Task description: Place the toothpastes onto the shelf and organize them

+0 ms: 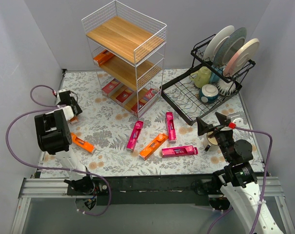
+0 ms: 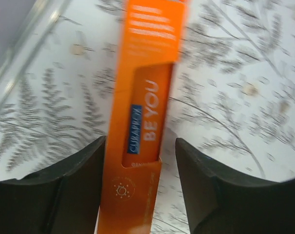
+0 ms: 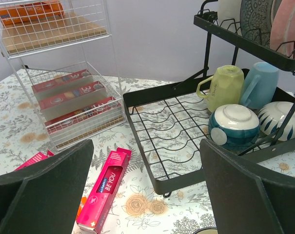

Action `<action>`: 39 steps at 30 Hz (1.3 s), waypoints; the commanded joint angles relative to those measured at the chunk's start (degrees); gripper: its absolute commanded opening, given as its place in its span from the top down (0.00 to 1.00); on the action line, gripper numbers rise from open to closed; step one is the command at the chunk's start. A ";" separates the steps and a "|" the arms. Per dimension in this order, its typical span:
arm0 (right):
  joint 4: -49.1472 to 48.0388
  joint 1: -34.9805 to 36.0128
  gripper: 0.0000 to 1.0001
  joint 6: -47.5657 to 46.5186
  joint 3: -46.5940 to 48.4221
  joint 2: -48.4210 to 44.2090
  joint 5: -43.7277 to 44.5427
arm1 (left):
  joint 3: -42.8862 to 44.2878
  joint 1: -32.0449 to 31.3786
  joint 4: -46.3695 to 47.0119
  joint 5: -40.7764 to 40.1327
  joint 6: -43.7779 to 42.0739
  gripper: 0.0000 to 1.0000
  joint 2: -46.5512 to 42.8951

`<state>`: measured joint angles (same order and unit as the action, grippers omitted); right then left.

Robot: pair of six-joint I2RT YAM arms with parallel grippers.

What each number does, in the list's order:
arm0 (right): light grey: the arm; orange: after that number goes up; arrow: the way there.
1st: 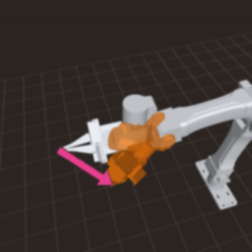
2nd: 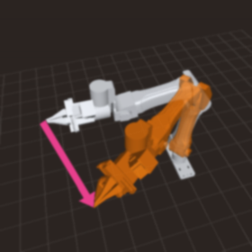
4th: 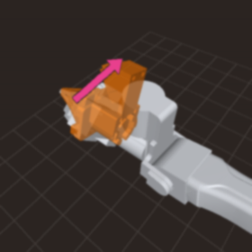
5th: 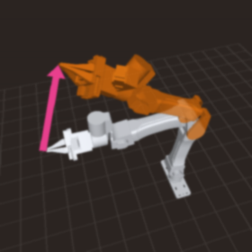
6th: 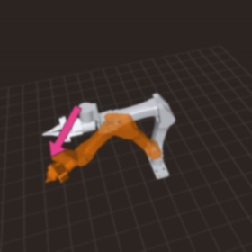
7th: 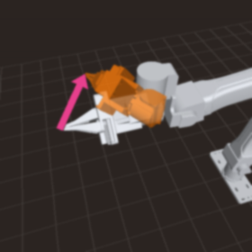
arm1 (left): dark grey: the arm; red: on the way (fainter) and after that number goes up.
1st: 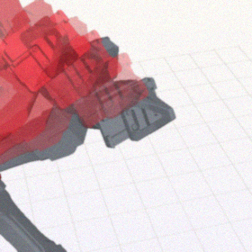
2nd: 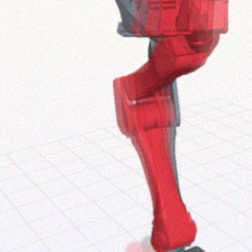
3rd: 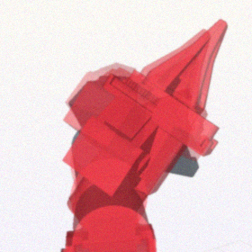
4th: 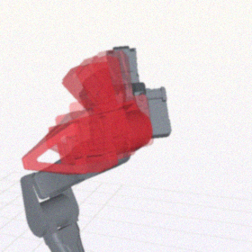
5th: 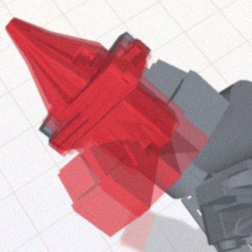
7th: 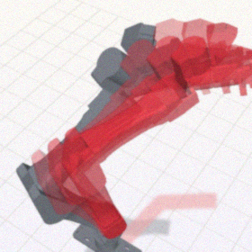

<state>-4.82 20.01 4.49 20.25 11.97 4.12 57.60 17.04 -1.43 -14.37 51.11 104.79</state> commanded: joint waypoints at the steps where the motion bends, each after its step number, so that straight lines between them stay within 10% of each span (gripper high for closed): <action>1: -2.83 0.29 0.01 -0.62 1.55 0.16 0.10 | 0.93 -6.22 -4.63 -1.53 -2.16 0.45 1.64; 23: -3.09 0.38 0.01 -0.18 1.19 -0.89 -0.25 | -4.08 -20.29 -6.83 -7.42 14.63 0.37 -0.82; 39: -3.00 0.38 0.01 -0.45 1.37 -0.98 -0.34 | -4.52 -20.20 -10.25 -16.12 18.94 0.67 -3.09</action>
<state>-4.84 20.01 4.32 20.25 11.60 4.08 55.13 -3.22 -2.92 -27.62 67.46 103.50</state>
